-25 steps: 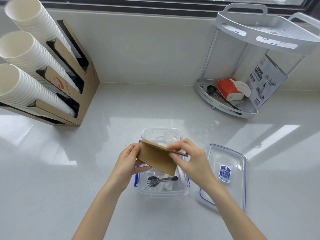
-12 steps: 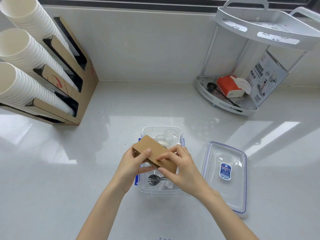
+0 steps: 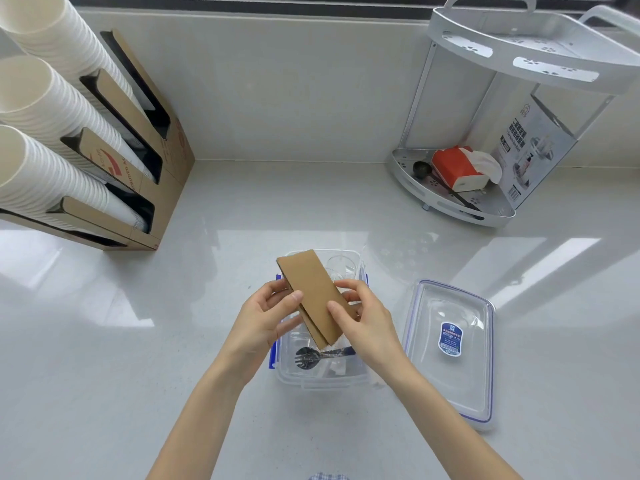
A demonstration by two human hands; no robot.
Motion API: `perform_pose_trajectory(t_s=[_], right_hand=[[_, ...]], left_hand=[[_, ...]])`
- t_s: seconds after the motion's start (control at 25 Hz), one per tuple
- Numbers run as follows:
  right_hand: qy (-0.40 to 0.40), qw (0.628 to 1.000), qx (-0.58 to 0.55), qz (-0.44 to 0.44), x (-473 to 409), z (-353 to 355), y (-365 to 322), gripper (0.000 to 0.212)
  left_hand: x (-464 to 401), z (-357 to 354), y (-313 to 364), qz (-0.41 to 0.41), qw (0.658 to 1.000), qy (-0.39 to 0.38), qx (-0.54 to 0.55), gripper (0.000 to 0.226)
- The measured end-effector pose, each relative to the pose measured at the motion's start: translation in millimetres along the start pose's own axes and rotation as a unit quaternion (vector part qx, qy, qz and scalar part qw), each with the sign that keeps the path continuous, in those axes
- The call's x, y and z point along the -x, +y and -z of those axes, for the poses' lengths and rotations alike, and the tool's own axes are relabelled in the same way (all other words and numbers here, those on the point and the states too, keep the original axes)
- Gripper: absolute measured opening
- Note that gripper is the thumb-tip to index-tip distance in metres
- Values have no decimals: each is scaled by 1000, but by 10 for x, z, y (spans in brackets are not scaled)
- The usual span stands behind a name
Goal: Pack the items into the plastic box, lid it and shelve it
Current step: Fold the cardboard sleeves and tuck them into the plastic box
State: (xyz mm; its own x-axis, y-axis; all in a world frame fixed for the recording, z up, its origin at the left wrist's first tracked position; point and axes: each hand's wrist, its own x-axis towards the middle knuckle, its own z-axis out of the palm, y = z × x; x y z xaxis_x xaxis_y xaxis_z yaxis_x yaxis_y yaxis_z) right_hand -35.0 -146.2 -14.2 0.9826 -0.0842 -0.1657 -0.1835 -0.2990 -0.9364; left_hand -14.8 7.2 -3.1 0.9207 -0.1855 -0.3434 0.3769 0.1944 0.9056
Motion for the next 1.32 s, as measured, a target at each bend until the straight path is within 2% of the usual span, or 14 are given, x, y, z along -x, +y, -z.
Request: perform_pose_trajectory(t_s=[0.12,0.2,0.4,0.52,0.76,1.08,1.32], right_hand=[[-15,1000,9,-1,-40,-71,-43,22],[-42,999,27,-2,-46,-127,-56,26],[-102,990,95,10,-17,-270,-46,38],[-131,978,156,35,16,-340,-54,37],[-154,974,162,45,115,-380,-56,32],[-155,983,84,51,48,-374,-159,35],[-168,977,120,44,63,-381,-103,31]], left_hand=[[14,4,15,-13,999,33,-37,14],[18,38,23,-28,990,78,-112,14],[70,68,75,-97,927,150,-329,21],[123,16,55,-116,897,153,-398,22],[170,-21,21,-87,888,148,-427,25],[106,18,132,-103,877,147,-445,30],[53,31,11,-75,881,121,-451,33]])
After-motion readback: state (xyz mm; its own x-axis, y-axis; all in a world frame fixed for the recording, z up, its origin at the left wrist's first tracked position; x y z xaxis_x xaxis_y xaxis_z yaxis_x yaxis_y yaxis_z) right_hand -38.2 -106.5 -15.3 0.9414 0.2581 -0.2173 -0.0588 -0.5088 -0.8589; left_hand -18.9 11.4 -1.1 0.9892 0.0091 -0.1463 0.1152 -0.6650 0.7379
